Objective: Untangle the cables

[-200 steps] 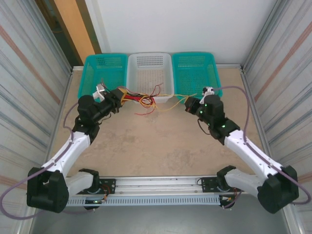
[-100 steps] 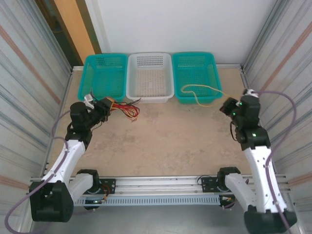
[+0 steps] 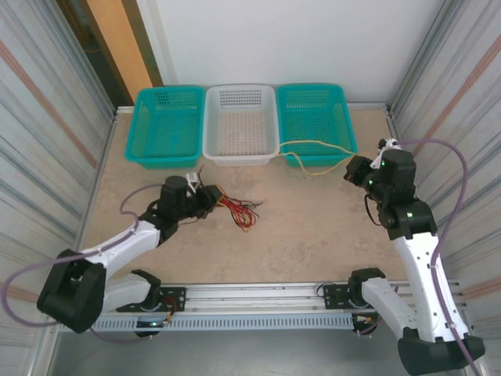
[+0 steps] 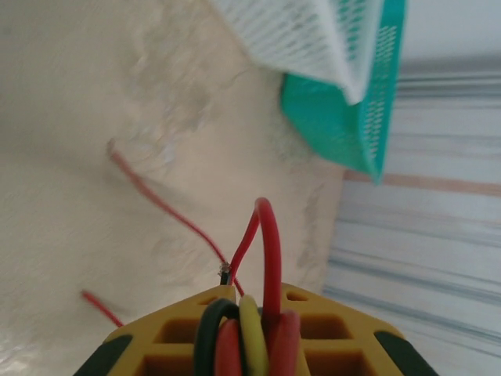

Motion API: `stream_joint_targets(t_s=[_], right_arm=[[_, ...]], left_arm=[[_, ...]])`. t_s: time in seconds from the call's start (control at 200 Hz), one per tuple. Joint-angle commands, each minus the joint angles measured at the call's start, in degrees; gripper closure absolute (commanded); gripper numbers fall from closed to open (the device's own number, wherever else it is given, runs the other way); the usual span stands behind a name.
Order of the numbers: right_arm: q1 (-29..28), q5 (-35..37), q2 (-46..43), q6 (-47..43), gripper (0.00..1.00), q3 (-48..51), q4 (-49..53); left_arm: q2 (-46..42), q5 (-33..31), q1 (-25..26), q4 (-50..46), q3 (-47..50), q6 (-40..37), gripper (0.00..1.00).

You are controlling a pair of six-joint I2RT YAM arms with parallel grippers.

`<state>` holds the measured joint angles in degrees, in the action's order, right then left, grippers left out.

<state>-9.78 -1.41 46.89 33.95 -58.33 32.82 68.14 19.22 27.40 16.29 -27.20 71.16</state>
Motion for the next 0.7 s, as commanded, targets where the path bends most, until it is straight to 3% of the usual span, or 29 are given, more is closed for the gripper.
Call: stream_joint_targets(t_s=[0.0, 0.085, 0.175, 0.286, 0.366, 0.691], right_arm=[[-5.8, 4.5, 1.6, -1.1, 1.00, -2.6, 1.3], [-11.0, 7.3, 3.7, -1.6, 1.00, -3.6, 2.1], [-15.2, 11.0, 6.2, -2.3, 1.00, -5.7, 3.9], [-16.6, 12.3, 8.7, -2.7, 1.00, -8.4, 6.0], [-16.7, 12.1, 9.4, -3.5, 1.00, -10.7, 6.9], [-13.5, 6.7, 13.7, -4.6, 1.00, -15.9, 8.0]], left_arm=[[4.3, -3.8, 2.9, 7.1, 0.3, -0.5, 1.00], [8.1, -3.4, 5.8, 5.5, -3.3, -4.3, 1.00], [12.4, -1.5, 9.0, 3.4, -8.1, -9.4, 0.71], [15.6, 3.1, 10.3, -0.2, -12.3, -14.1, 0.53], [13.0, 2.0, 10.6, -1.4, -11.4, -15.7, 0.33], [-2.9, -9.8, 10.5, -27.5, -20.5, -38.1, 0.30]])
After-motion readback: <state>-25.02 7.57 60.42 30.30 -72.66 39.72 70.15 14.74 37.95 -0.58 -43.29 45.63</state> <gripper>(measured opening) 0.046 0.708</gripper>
